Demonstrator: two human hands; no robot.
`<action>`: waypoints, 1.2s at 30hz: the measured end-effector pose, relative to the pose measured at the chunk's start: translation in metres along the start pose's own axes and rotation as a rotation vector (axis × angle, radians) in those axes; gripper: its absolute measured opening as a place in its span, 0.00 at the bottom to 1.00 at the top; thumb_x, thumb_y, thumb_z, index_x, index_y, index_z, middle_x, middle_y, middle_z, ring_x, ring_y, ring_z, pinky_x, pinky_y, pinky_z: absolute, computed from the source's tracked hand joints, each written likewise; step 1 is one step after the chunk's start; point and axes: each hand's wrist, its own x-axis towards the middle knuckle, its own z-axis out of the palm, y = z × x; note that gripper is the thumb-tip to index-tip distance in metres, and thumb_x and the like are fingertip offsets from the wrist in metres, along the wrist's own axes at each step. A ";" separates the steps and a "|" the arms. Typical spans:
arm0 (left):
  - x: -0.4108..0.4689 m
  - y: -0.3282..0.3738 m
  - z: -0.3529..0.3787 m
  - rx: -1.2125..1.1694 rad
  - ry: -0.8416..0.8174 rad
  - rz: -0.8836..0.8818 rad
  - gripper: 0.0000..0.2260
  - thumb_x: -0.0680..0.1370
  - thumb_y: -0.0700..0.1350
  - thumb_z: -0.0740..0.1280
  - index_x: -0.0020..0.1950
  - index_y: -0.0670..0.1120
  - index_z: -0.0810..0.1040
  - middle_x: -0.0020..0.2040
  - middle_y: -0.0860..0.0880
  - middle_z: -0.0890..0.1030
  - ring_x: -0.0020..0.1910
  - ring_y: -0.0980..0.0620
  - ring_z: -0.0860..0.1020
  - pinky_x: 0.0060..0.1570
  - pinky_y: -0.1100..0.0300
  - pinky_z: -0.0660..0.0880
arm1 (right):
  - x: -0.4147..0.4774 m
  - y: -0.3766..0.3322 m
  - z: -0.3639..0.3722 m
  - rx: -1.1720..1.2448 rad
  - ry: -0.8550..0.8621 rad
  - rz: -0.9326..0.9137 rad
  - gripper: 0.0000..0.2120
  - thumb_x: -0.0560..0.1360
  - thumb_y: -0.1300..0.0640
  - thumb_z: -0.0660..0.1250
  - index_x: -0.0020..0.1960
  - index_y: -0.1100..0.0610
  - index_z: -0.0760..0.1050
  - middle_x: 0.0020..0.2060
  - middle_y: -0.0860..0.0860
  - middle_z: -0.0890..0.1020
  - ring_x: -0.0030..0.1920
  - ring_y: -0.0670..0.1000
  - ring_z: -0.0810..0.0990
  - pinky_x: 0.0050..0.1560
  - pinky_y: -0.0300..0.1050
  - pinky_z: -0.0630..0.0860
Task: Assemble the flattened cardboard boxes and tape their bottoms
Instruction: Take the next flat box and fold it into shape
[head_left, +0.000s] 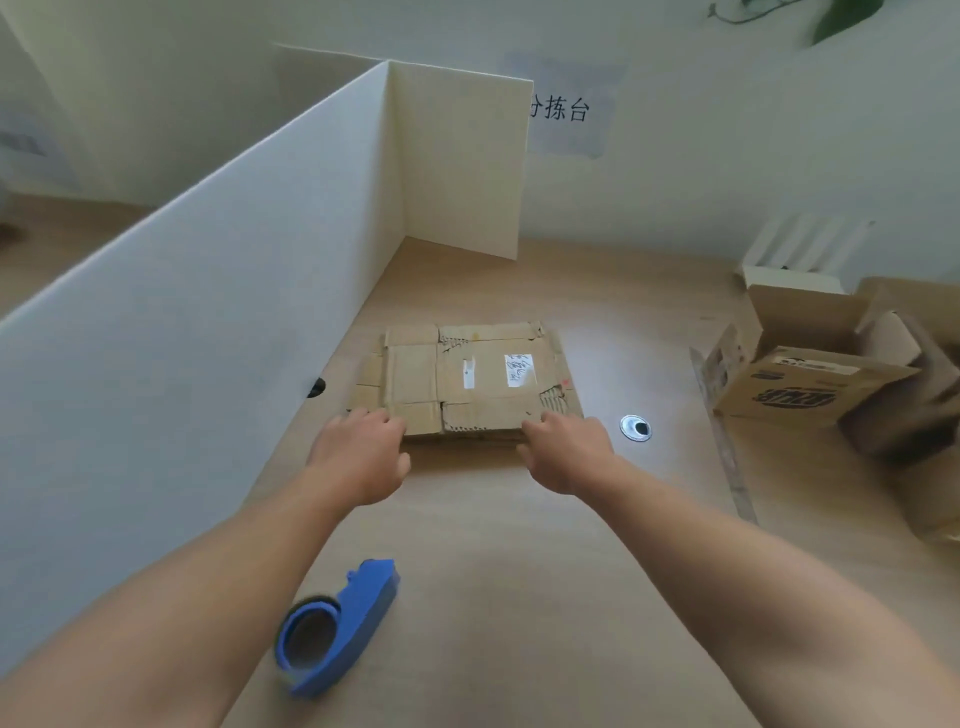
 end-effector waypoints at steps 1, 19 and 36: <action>0.014 -0.005 0.002 -0.018 -0.008 -0.011 0.15 0.80 0.54 0.58 0.63 0.50 0.73 0.61 0.50 0.76 0.59 0.48 0.72 0.54 0.53 0.69 | 0.015 0.001 0.001 0.007 -0.006 0.017 0.15 0.82 0.46 0.55 0.58 0.53 0.74 0.55 0.54 0.77 0.54 0.59 0.77 0.45 0.49 0.64; 0.173 -0.055 0.095 -0.468 -0.098 -0.272 0.31 0.79 0.59 0.61 0.76 0.45 0.60 0.70 0.43 0.67 0.69 0.41 0.66 0.65 0.46 0.68 | 0.164 0.025 0.053 0.687 0.000 0.770 0.26 0.81 0.40 0.57 0.70 0.57 0.67 0.67 0.58 0.71 0.67 0.62 0.69 0.65 0.59 0.70; 0.092 -0.017 0.075 -1.085 -0.001 -0.392 0.39 0.74 0.58 0.73 0.79 0.47 0.60 0.73 0.42 0.68 0.71 0.43 0.68 0.71 0.47 0.66 | 0.049 0.044 0.076 1.264 0.162 0.920 0.17 0.78 0.45 0.67 0.58 0.56 0.71 0.56 0.53 0.79 0.46 0.48 0.78 0.37 0.44 0.70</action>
